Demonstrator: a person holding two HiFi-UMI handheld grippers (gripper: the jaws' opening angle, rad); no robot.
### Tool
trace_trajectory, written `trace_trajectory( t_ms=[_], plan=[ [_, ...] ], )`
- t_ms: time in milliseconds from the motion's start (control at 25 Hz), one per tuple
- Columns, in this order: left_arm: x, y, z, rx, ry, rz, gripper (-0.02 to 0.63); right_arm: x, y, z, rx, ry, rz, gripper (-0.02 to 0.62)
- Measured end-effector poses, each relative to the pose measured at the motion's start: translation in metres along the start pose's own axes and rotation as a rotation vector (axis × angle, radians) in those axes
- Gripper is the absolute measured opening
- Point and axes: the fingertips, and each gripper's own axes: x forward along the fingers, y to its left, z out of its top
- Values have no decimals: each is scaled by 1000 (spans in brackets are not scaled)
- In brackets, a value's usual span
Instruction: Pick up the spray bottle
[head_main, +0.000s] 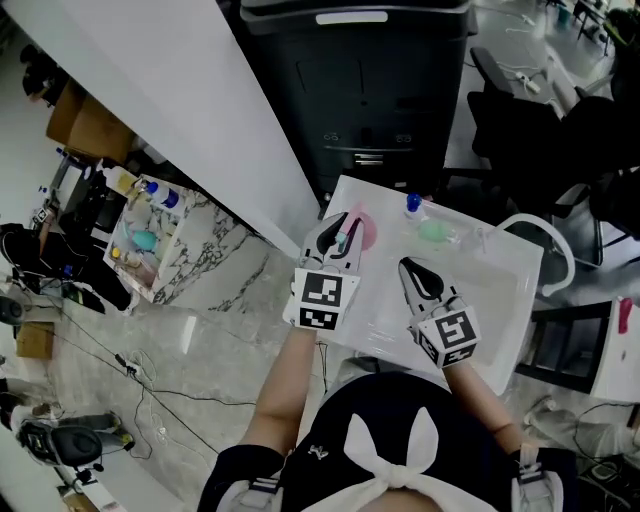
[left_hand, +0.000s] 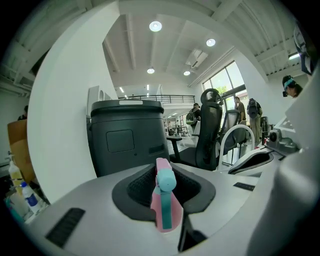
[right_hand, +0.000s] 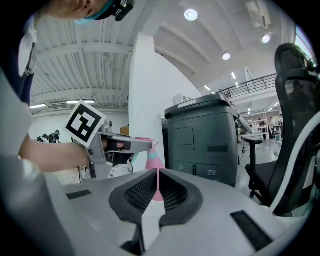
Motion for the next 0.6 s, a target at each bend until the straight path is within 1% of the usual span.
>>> trace_trajectory(
  t_ms=[200, 440, 600],
  plan=[
    [-19, -7, 7, 4, -27, 2, 97, 0, 7, 10, -9, -24, 18, 29],
    [-39, -14, 15, 25, -70, 25, 97, 0, 12, 19, -19, -40, 35, 29],
    [-50, -18, 14, 24, -71, 40, 96, -1, 18, 23, -23, -48, 51, 29]
  ],
)
